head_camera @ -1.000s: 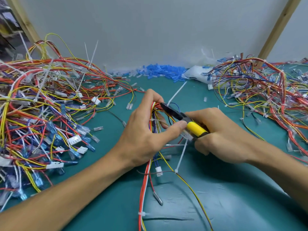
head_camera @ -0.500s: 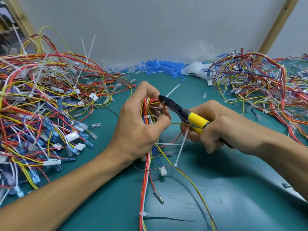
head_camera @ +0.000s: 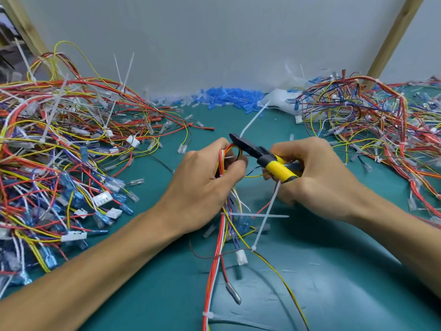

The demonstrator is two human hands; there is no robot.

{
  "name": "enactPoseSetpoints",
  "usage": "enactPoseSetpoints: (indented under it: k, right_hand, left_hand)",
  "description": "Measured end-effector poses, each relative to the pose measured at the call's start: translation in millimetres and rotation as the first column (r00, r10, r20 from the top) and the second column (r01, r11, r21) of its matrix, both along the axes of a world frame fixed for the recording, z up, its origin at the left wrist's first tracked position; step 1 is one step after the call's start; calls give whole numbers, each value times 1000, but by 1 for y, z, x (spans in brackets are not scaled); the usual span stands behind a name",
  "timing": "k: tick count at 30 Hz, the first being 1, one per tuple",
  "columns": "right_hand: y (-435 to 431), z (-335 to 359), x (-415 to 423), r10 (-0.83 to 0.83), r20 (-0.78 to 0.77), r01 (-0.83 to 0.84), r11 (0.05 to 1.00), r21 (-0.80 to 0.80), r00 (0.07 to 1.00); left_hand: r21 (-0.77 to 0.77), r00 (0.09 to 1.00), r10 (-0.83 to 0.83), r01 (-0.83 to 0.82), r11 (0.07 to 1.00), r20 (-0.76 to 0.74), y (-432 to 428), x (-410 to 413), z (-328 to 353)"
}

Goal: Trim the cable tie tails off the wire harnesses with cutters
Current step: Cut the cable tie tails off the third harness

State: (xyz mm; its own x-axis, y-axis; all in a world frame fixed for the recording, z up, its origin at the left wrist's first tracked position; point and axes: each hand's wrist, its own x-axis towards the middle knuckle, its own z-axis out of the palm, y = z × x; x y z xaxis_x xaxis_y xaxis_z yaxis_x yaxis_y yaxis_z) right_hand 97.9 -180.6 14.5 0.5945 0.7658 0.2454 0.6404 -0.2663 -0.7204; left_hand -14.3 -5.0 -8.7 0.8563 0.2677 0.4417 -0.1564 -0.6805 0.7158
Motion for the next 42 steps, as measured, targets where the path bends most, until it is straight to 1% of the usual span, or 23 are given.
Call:
enactPoseSetpoints:
  k: [3, 5, 8, 14, 16, 19, 23, 25, 28, 36, 42]
  right_hand:
    - [0, -1, -2, 9, 161, -10, 1000, 6, 987]
    - [0, 0, -2, 31, 254, -25, 999, -28, 967]
    - [-2, 4, 1, 42, 398, -1, 995, -100, 917]
    - [-10, 18, 3, 86, 516, 23, 979, -203, 852]
    - [-10, 21, 1, 96, 523, 30, 973, -229, 847]
    - [-10, 23, -2, 117, 483, 4, 970, -243, 868]
    - [-12, 28, -3, 108, 569, 53, 964, -259, 815]
    - [-11, 29, -5, 107, 586, 63, 963, -263, 803]
    - [-9, 24, -8, 115, 587, 48, 966, -255, 801]
    - [-7, 17, -7, 52, 584, 63, 982, -176, 810]
    - [-7, 19, -7, 36, 593, 78, 983, -165, 805]
  left_hand:
    - [-20, 996, -79, 80, 997, 38, -1, -3, 0]
    - [1, 995, -86, 86, 996, 57, -1, -4, 0]
    - [46, 994, -91, 88, 995, 58, -1, -4, -1]
    - [112, 996, -47, 38, 993, 76, -1, -5, 0]
    - [124, 996, -35, 24, 992, 87, -2, -6, 0]
    - [155, 995, -26, 11, 988, 95, -2, -6, -1]
    - [213, 991, 0, -28, 977, 131, -4, -6, -2]
    - [212, 988, 17, -49, 976, 151, -4, -7, -2]
    - [180, 988, 28, -55, 982, 152, -5, -7, -3]
    - [225, 987, 13, -49, 973, 159, -5, -8, 2]
    - [370, 983, 34, -100, 924, 181, -1, -6, 3]
